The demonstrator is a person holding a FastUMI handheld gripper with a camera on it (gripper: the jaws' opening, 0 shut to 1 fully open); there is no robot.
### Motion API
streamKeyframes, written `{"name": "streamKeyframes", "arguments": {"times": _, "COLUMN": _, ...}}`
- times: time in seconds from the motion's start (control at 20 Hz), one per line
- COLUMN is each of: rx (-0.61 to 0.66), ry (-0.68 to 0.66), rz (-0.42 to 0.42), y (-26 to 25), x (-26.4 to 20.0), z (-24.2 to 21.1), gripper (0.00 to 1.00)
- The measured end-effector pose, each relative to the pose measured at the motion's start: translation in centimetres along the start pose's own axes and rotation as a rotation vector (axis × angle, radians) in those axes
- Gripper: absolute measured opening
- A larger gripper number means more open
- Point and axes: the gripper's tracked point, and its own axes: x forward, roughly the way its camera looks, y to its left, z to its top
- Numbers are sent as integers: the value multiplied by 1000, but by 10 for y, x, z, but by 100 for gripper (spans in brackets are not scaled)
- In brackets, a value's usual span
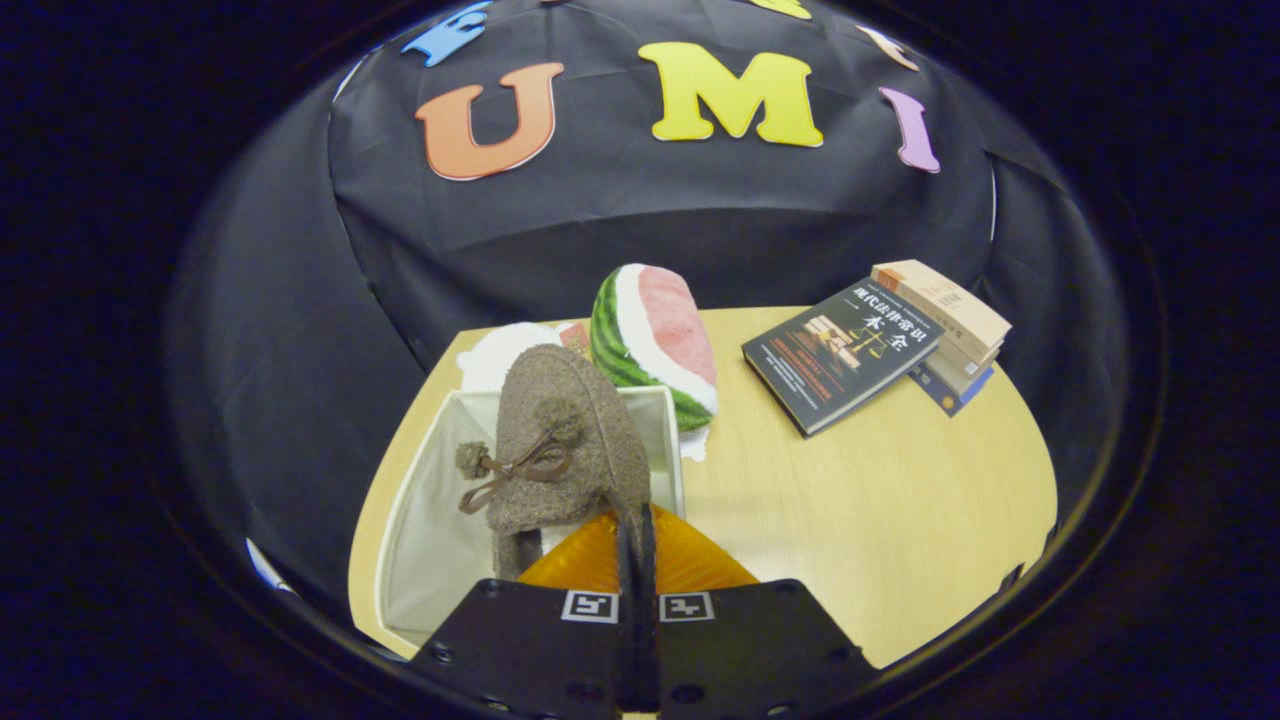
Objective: Open the storage box then place both shoes into the box .Put the left shoe in first, then the right shoe, with the right side of both shoes facing outward in a uniform manner.
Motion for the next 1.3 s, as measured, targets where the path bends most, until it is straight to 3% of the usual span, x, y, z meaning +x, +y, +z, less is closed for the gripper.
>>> {"name": "streamKeyframes", "arguments": {"times": 0.3, "rx": -39, "ry": 6, "rz": -41, "y": 4, "x": 4, "z": -10, "gripper": 3}}
{"name": "streamKeyframes", "arguments": {"times": 0.45, "rx": -54, "ry": 21, "rz": -48, "y": 5, "x": 5, "z": -15, "gripper": 16}}
{"name": "streamKeyframes", "arguments": {"times": 0.65, "rx": -49, "ry": 8, "rz": -23, "y": 7, "x": 0, "z": -10, "gripper": 13}}
{"name": "streamKeyframes", "arguments": {"times": 0.75, "rx": -60, "ry": -10, "rz": 3, "y": 11, "x": -7, "z": -4, "gripper": 29}}
{"name": "streamKeyframes", "arguments": {"times": 0.85, "rx": -72, "ry": -39, "rz": 11, "y": 11, "x": -17, "z": 2, "gripper": 56}}
{"name": "streamKeyframes", "arguments": {"times": 0.95, "rx": -73, "ry": -76, "rz": 25, "y": 11, "x": -25, "z": 9, "gripper": 70}}
{"name": "streamKeyframes", "arguments": {"times": 1.2, "rx": -67, "ry": -202, "rz": 61, "y": 2, "x": -60, "z": 30, "gripper": 90}}
{"name": "streamKeyframes", "arguments": {"times": 1.3, "rx": -59, "ry": -265, "rz": 93, "y": -5, "x": -78, "z": 36, "gripper": 92}}
